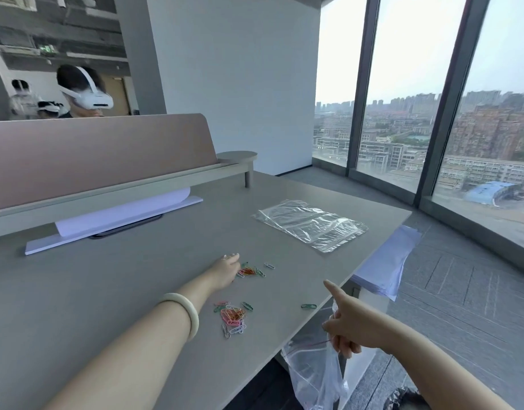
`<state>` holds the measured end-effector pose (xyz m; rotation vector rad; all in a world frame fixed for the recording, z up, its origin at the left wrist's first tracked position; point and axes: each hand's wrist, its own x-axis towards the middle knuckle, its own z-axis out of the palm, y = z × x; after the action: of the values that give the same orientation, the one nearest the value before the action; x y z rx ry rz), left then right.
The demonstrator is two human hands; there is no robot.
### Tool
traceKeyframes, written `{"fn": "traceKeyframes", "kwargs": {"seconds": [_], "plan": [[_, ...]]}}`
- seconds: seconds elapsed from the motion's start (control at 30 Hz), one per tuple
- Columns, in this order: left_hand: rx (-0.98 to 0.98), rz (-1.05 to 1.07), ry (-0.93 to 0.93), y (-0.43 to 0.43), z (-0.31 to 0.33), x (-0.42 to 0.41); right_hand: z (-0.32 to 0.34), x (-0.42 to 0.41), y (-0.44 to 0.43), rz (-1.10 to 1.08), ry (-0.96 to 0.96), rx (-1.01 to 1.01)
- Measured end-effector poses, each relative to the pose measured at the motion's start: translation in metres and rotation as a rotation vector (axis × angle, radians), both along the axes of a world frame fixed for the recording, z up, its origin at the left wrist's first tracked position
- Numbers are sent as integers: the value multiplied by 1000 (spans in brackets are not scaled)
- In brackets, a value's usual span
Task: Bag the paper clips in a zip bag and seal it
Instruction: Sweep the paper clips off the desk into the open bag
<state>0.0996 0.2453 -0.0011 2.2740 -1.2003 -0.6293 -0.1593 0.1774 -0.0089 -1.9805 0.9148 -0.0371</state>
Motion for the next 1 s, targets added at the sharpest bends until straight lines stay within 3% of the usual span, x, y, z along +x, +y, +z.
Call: {"fn": "traceKeyframes", "kwargs": {"seconds": [0.13,0.67,1.0], "plan": [[-39,-89,99,-20,1,-20,1,0,-1,5,-2,4],[-35,-567,145,-1,-13,-80,0,0,-1,-8,1,20],[-26,-578,240,15,-4,-115,-4,-3,-1,-47,-14,36]]}}
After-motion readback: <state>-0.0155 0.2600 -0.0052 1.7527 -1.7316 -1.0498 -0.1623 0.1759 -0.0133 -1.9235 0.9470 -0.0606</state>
